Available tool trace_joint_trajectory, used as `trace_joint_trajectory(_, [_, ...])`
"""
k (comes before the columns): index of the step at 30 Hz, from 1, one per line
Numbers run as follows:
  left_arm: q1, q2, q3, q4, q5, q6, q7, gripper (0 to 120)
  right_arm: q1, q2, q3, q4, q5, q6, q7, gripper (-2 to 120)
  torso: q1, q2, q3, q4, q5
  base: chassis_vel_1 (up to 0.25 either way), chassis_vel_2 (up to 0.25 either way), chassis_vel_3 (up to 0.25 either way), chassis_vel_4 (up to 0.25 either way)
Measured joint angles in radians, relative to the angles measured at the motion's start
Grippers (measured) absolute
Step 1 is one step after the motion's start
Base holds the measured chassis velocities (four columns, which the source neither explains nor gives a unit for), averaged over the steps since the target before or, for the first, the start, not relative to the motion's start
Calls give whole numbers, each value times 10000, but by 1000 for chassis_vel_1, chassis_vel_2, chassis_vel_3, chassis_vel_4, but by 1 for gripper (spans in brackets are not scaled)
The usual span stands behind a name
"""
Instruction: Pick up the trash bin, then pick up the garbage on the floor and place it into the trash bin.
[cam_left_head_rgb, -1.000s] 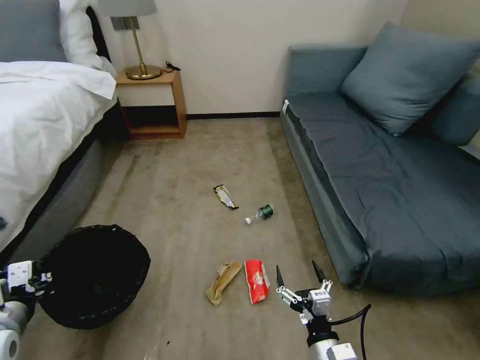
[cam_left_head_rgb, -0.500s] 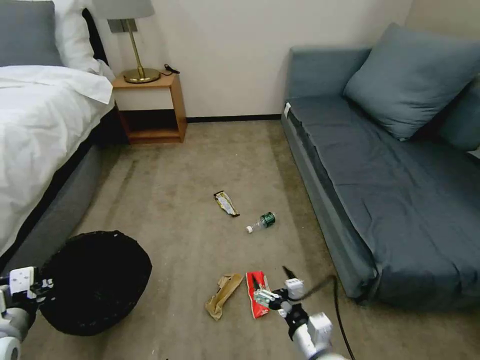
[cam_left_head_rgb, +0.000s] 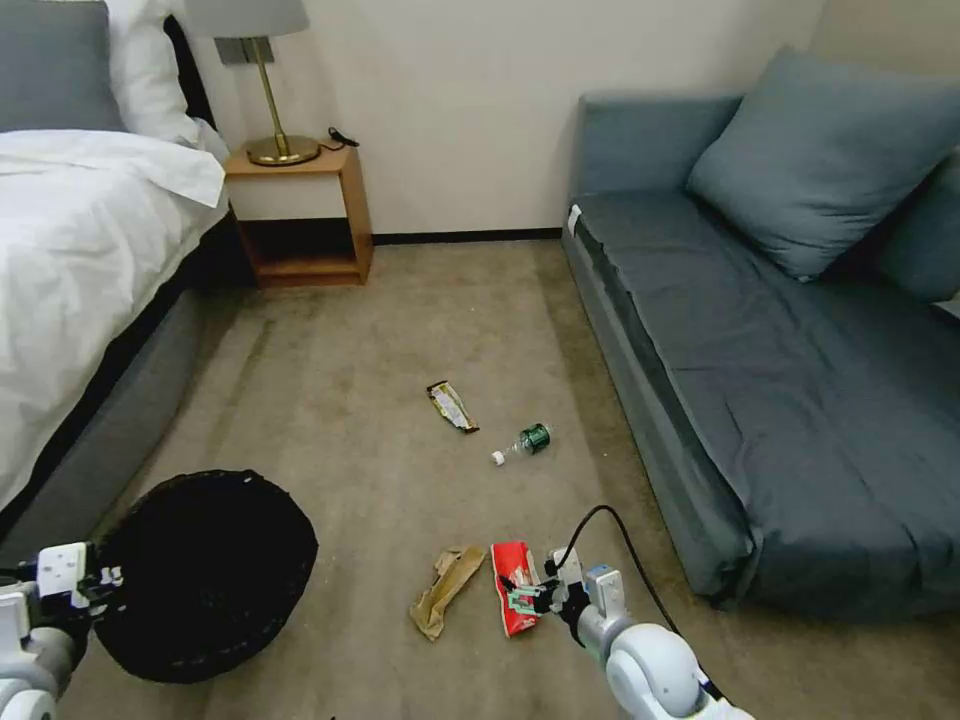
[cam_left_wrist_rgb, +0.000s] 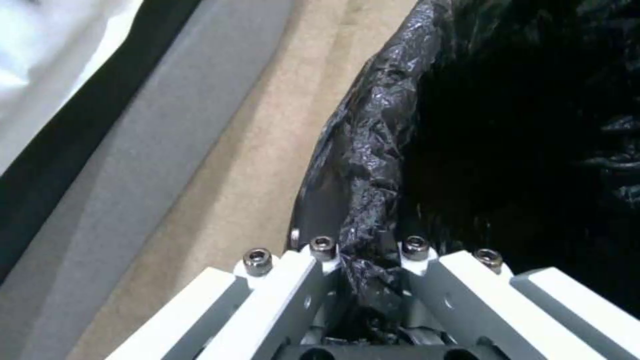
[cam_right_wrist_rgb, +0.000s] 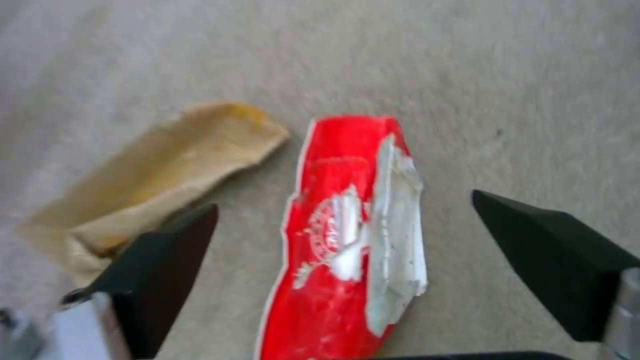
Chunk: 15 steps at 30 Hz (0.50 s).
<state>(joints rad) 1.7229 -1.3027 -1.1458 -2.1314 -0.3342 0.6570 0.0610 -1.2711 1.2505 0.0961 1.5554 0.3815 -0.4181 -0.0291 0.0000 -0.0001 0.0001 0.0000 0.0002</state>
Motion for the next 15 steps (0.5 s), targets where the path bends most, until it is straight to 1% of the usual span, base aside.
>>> trace_joint_trajectory(1, [6, -6, -6, -23, 0, 1, 6, 3, 149, 28, -35, -218, 89, -54, -12, 93, 0, 0, 0, 0, 0, 0, 0, 0, 0])
trace_joint_trajectory(4, [76, -4, -154, -74, -33, 0, 18, 3, 431, 105, -158, -708, 306, -231, -123, 78, 0, 0, 0, -1, -1, 0, 0, 0, 0])
trace_joint_trajectory(5, [76, -4, -154, -74, -33, 0, 18, 3, 431, 105, -158, -708, 306, -231, -123, 78, 0, 0, 0, -1, -1, 0, 0, 0, 0])
trace_joint_trajectory(6, [98, -6, -174, -82, -41, 0, 18, 3, 466, 129, -190, -796, 293, -234, -127, 73, 0, 0, 0, 0, -1, 0, 0, 0, 0])
trace_joint_trajectory(7, [98, -6, -174, -82, -41, 0, 18, 3, 466, 129, -190, -796, 293, -234, -127, 73, 0, 0, 0, 0, -1, 0, 0, 0, 0])
trace_joint_trajectory(9, [120, -41, -183, -115, -51, 0, 22, 3, 517, 191, -224, -963, 258, -226, -126, 64, 0, 0, 0, 0, -2, 0, 0, 0, 0])
trace_joint_trajectory(11, [129, -94, -175, -123, -52, -8, 23, 3, 535, 265, -215, -1115, 65, -146, -107, 52, 0, 0, 0, 0, -3, 0, 0, 0, 0])
trace_joint_trajectory(12, [129, -94, -175, -123, -52, -8, 23, 3, 535, 265, -215, -1115, 65, -146, -107, 52, 0, 0, 0, 0, -3, 0, 0, 0, 0])
trace_joint_trajectory(15, [129, -105, -152, -131, -43, -13, 23, 3, 533, 329, -175, -1173, -93, -63, -77, 40, 1, 0, -1, 0, -3, 0, 0, 0, 0])
